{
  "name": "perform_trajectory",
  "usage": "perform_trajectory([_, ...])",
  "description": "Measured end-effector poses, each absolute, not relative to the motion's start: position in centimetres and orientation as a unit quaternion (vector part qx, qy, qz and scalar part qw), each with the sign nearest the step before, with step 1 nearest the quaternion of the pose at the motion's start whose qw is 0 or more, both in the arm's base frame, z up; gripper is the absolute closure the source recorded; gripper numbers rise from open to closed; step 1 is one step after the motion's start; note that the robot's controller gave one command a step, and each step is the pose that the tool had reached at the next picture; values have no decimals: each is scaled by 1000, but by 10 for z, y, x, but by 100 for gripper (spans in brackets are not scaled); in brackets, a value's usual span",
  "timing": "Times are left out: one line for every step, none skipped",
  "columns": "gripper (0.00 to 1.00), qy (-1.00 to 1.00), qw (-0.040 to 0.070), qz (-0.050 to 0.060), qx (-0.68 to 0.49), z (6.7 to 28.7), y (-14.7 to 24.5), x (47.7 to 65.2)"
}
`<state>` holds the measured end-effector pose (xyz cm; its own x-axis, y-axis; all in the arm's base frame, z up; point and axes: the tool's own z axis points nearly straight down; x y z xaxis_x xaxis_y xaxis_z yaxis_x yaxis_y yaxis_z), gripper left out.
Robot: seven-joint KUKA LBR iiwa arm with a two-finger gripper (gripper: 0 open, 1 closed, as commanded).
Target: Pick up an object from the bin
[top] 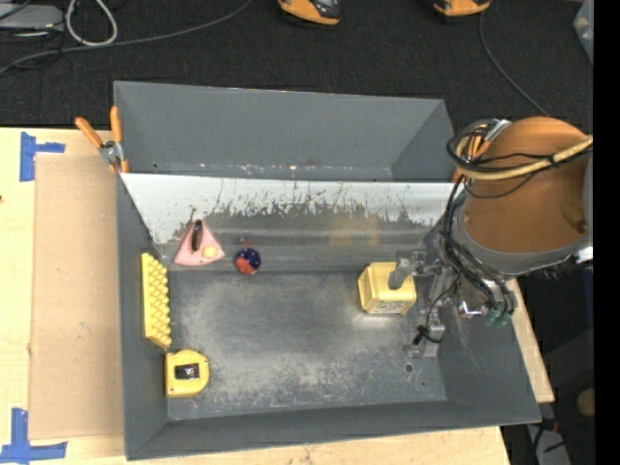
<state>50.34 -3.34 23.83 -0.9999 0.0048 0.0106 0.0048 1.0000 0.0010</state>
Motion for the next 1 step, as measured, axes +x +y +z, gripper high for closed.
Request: perform_trajectory([0,-1000,1,0,-2,243,-33,505])
